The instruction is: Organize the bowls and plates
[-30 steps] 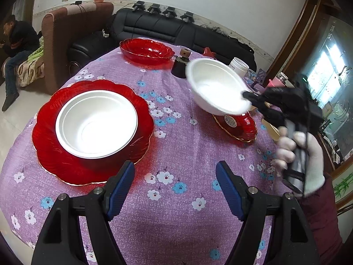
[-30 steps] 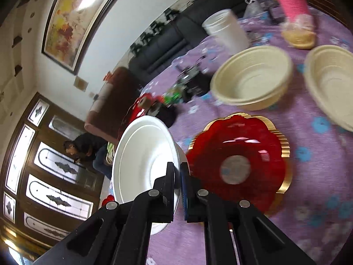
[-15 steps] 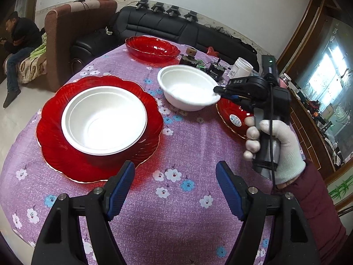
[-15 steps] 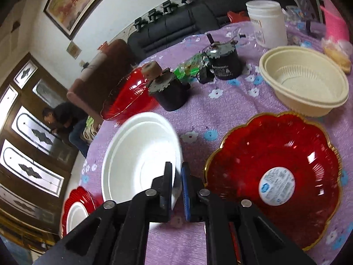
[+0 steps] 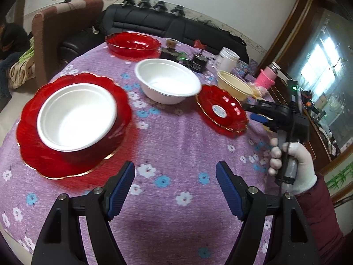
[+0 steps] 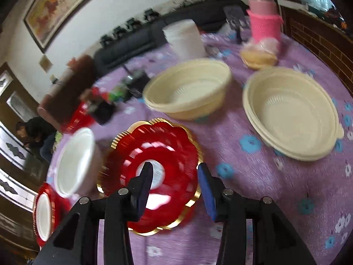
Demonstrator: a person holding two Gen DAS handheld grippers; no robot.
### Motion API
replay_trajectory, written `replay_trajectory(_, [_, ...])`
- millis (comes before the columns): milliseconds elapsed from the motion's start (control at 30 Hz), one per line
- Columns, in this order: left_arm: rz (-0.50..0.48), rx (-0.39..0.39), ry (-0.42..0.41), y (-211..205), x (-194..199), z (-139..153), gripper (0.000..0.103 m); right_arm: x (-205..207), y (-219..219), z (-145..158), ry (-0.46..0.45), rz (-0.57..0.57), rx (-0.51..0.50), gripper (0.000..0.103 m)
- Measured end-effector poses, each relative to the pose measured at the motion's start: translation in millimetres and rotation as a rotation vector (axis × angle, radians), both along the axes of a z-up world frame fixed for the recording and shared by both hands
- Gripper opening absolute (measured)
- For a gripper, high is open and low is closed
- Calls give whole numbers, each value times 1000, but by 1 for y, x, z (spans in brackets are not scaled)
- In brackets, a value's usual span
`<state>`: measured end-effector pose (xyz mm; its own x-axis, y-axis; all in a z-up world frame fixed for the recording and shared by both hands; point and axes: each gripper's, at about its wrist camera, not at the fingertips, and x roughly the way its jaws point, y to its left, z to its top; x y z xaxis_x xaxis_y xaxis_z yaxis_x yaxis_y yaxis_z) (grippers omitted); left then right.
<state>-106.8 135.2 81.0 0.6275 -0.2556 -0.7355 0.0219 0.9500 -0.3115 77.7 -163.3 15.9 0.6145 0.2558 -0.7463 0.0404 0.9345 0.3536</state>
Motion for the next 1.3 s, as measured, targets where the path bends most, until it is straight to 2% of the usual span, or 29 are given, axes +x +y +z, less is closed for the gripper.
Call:
replay_trajectory(133, [-5,24,1,-7,-4,2,75,10,-2,-17,45,-16,23,45])
replay_trajectory(200, [2,33,5,-7,-6,2,75,17,-1,-23,64,-16,39,40])
replay_trajectory(233, [9,37,8,-6,-7,2,75,21,-2,-26,74,-23,44,27])
replay_trajectory(267, [15,40,10,-4,-8,2,75,21,-4,-28,78,-22,53,10])
replay_trajectory(333, [27,45,13,-2,-8,2,75,20,-9,-32,91,-4,112,9])
replay_trajectory(567, [12,26,39,-8,0,-5,75,-5,-11,-30,128,142,127,8])
replay_trajectory(767, [-29,29,56,-25,7,-14,75,-45,-15,-34,201,318,120,8])
replay_trajectory(933, [-47,4,88,-35,30,-26,75,-71,-15,-33,199,376,82,8])
replay_trajectory(1000, [-57,-1,98,-39,41,-29,69,-77,-14,-32,182,375,52,9])
replay_trajectory(1167, [-53,28,106,-55,72,-38,68,-87,-5,-30,121,369,-43,12])
replay_trajectory(1233, [-58,43,113,-60,81,-43,59,-87,-4,-30,116,369,-42,12])
replay_trajectory(1300, [-63,71,137,-67,93,-52,44,-85,-6,-31,116,365,-30,12])
